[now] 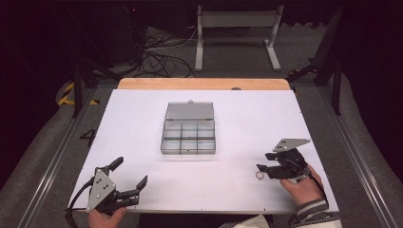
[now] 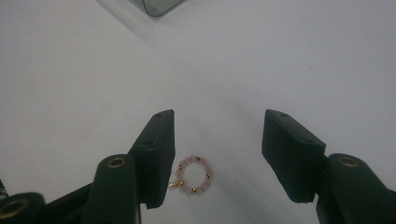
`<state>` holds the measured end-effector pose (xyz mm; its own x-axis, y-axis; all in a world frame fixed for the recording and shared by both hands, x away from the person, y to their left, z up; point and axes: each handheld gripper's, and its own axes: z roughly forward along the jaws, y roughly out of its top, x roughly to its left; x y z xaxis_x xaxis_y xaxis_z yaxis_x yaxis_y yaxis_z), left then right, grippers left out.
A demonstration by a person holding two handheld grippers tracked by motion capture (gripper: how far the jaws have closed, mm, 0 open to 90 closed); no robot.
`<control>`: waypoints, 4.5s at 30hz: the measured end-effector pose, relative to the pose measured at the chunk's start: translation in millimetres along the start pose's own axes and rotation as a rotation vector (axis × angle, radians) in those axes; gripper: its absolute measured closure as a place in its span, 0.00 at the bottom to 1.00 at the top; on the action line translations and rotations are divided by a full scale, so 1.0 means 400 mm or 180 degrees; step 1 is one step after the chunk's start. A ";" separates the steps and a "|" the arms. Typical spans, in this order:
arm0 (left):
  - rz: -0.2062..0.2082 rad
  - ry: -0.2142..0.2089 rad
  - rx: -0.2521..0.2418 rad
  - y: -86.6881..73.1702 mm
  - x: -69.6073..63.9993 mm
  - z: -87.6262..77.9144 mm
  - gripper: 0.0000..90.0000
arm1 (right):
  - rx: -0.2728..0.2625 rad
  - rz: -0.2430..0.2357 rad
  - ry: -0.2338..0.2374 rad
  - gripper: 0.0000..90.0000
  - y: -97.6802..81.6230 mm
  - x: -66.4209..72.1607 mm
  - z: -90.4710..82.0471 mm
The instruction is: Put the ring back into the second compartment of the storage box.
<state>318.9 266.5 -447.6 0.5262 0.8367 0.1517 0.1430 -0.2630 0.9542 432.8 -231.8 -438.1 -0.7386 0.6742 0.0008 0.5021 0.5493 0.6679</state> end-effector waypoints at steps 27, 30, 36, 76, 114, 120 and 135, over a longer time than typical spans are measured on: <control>-0.0005 -0.0002 0.0009 0.000 -0.001 0.001 0.08 | 0.0631 -0.0194 -0.0095 0.73 -0.001 0.020 0.054; -0.0003 -0.0003 0.0013 0.000 -0.001 0.001 0.08 | 0.0672 -0.0188 -0.0094 0.74 -0.001 0.020 0.058; 0.0011 -0.0005 0.0016 0.000 -0.001 0.002 0.08 | 0.0759 -0.0175 -0.0114 0.78 -0.003 0.021 0.065; 0.0021 -0.0011 0.0020 0.000 0.000 0.003 0.08 | 0.0755 -0.0075 -0.0047 0.98 0.001 0.022 0.068; 0.0016 -0.0004 0.0012 0.001 -0.001 0.001 0.08 | -0.0117 -0.0150 -0.0156 0.99 0.033 0.039 -0.035; -0.0003 -0.0011 0.0011 0.000 -0.001 0.001 0.08 | -0.0174 -0.0153 -0.0159 0.99 0.041 0.040 -0.041; -0.0001 -0.0013 0.0011 0.001 -0.001 0.001 0.08 | -0.0275 -0.0187 -0.0102 0.99 0.071 0.048 -0.043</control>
<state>319.0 265.7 -447.6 0.5295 0.8349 0.1503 0.1461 -0.2643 0.9533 425.1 -211.9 -406.2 -0.7502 0.6582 -0.0630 0.4166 0.5446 0.7279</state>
